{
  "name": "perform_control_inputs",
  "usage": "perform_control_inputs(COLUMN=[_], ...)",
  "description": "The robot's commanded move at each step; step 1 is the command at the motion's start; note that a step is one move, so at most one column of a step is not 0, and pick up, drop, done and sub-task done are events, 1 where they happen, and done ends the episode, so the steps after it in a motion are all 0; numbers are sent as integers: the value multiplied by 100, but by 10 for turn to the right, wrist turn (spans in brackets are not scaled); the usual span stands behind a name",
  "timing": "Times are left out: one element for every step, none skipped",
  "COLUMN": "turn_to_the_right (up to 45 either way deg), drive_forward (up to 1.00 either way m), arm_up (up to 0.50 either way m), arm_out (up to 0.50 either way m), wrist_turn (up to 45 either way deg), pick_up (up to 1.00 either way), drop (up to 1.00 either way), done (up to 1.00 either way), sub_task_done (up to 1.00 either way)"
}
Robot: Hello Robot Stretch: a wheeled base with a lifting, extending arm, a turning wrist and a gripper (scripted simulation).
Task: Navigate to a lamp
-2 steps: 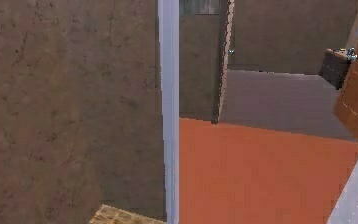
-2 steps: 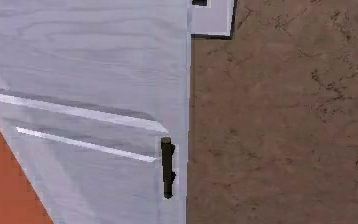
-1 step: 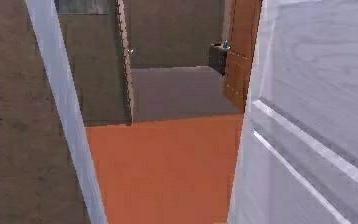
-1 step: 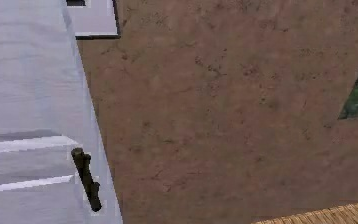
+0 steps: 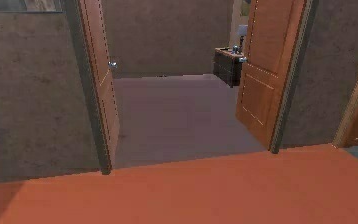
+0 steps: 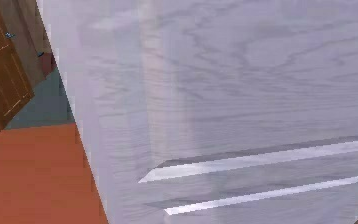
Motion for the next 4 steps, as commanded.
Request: perform_control_inputs(turn_to_the_right=[60,0,-30,0], drive_forward=[0,35,0,100], arm_up=[0,0,0,0], arm_out=[0,0,0,0], wrist_turn=[0,0,0,0], pick_up=[0,0,0,0], drop=[0,0,0,0], done=[0,0,0,0], sub_task_done=[0,0,0,0])
